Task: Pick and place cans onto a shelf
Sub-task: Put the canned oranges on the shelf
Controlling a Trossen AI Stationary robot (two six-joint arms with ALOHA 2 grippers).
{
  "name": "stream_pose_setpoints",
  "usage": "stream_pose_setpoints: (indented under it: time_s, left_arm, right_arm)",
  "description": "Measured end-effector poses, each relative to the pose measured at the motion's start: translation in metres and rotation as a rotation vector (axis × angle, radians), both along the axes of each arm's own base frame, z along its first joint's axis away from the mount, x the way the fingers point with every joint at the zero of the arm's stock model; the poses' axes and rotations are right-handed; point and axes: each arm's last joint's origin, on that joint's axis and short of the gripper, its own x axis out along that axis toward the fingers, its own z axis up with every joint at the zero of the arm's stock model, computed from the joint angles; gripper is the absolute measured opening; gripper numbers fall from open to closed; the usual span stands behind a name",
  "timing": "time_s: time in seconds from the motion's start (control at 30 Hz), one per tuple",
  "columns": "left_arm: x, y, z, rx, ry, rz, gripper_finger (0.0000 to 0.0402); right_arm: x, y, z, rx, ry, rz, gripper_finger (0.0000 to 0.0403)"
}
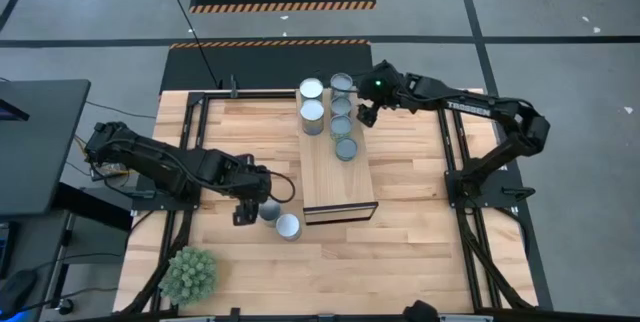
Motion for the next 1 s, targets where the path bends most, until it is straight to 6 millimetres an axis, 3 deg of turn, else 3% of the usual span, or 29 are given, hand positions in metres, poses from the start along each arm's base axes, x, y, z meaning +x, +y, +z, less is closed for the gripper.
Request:
stream_pose_setpoints:
  time_s: [0.2, 0.37, 0.53, 0.67, 0.83, 1.0]
  left_arm:
    - [0.006, 0.004, 0.0, -0.026, -0.062, -0.093, 0.0284]
    - [0.003, 0.016, -0.032, -0.065, -0.026, -0.049, 0.028]
    - [0.005, 0.029, -0.036, -0.096, -0.038, -0.009, 0.0279]
    - [0.008, 0.035, -0.035, -0.229, -0.06, -0.01, 0.0279]
    - [0.006, 0.034, -0.036, -0.229, -0.031, 0.005, 0.0281]
    - [-0.001, 0.029, -0.037, -0.235, 0.033, -0.017, 0.031]
  right_arm:
    - [-0.023, 0.013, 0.033, -0.05, -0.086, -0.021, 0.0347]
    - [-0.043, 0.027, 0.049, 0.015, -0.154, -0.05, 0.0347]
    - [-0.055, 0.041, 0.053, 0.07, -0.131, -0.051, 0.0347]
    - [-0.06, 0.047, 0.053, 0.093, -0.113, -0.06, 0.0347]
    - [-0.061, 0.053, 0.05, 0.139, -0.088, -0.063, 0.0347]
    - [-0.062, 0.063, 0.048, 0.178, -0.062, -0.048, 0.0347]
